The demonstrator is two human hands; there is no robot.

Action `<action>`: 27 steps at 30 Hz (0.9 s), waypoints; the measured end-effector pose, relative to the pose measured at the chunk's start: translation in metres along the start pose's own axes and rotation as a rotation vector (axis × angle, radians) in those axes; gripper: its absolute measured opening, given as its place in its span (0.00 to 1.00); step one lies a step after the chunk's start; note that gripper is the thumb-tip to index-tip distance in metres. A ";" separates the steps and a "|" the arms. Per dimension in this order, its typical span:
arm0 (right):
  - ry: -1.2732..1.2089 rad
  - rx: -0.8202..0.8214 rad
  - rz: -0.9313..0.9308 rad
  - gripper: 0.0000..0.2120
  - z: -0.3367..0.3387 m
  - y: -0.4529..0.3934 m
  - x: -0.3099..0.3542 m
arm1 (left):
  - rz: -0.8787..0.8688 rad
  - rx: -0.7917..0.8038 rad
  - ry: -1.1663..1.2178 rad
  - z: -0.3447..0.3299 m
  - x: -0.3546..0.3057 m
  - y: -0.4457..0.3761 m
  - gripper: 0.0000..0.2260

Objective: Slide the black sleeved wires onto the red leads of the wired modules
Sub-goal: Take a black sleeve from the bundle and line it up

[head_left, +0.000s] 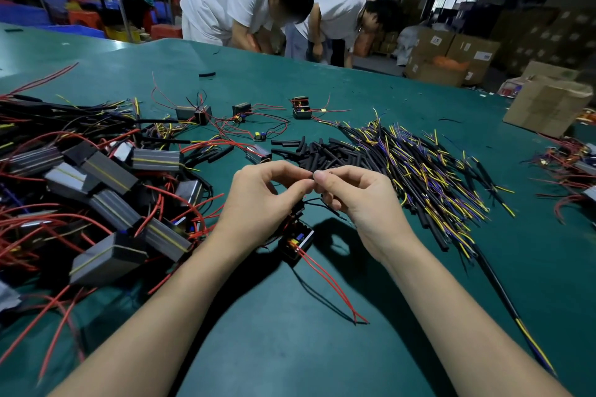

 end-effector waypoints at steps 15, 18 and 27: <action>0.039 -0.067 0.039 0.05 0.005 0.000 0.000 | 0.125 0.072 -0.308 0.002 0.009 -0.001 0.04; 0.043 -0.055 0.041 0.05 0.004 0.000 0.001 | -0.001 0.101 -0.156 -0.003 -0.001 0.003 0.07; 0.227 -0.219 0.070 0.05 0.047 -0.019 0.020 | 0.087 0.001 0.081 -0.004 0.005 0.000 0.03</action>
Point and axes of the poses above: each hand's wrist, its own y-axis away from the middle knuckle, its own z-axis out of the back of the hand, x = y × z, the point moved 4 cm from there along -y, towards the middle knuckle, and after that the axes turned 11 degrees about z, right-handed, at the moved point
